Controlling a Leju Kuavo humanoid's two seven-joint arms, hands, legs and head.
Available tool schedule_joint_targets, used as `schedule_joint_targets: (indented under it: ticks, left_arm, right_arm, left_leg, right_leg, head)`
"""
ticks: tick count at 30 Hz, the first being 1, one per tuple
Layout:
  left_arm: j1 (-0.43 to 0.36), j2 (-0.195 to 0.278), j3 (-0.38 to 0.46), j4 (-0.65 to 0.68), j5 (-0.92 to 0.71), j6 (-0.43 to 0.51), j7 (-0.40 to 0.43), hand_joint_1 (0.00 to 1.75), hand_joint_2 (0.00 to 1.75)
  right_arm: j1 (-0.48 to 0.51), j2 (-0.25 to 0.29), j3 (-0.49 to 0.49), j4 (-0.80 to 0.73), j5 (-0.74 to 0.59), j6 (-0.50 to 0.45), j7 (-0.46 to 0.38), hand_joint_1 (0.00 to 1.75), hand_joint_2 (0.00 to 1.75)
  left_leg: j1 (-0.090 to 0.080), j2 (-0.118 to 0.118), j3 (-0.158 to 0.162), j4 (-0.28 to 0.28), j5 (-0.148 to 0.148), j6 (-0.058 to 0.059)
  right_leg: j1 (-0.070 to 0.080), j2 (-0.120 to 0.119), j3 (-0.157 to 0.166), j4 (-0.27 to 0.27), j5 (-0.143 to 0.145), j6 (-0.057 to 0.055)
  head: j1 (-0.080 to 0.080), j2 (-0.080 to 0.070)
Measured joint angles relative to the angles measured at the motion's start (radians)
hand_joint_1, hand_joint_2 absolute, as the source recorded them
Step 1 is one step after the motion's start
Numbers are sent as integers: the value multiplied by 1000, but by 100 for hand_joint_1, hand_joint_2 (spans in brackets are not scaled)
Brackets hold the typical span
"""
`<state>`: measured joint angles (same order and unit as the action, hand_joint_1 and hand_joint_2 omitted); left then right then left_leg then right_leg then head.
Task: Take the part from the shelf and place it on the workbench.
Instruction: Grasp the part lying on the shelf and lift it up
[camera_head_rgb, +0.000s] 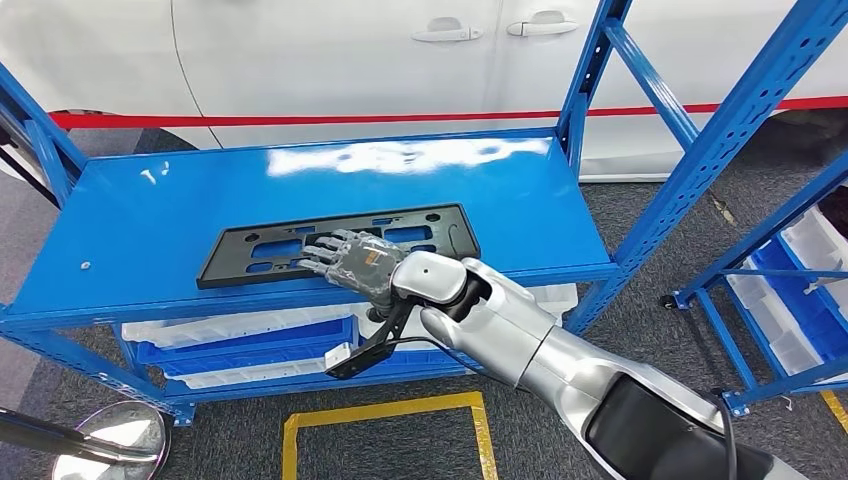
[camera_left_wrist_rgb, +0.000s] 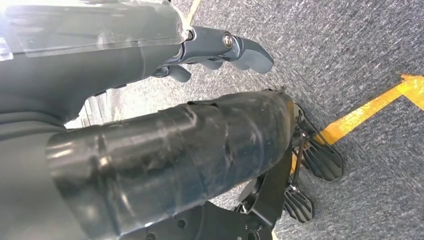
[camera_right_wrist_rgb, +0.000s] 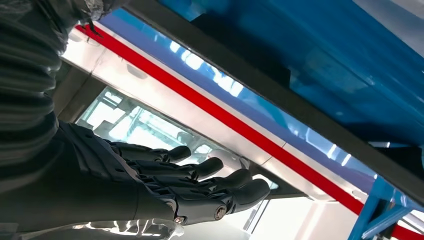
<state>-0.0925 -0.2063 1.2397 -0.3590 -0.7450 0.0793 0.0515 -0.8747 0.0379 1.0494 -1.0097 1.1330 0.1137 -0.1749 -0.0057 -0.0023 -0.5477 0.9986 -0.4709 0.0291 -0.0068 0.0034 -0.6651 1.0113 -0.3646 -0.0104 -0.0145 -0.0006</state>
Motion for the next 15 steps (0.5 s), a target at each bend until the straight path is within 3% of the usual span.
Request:
schedule_joint_targets:
  ticks: [15]
  left_arm:
    - [-6, -7, 15, 2, 22, -8, -20, 0, 0]
  right_arm:
    - [-38, 93, 0, 157, 19, -12, 18, 0, 175]
  left_leg:
    - [0, 0, 0, 0, 0, 0]
  right_leg:
    - [0, 0, 0, 0, 0, 0]
  head:
    - [0, 0]
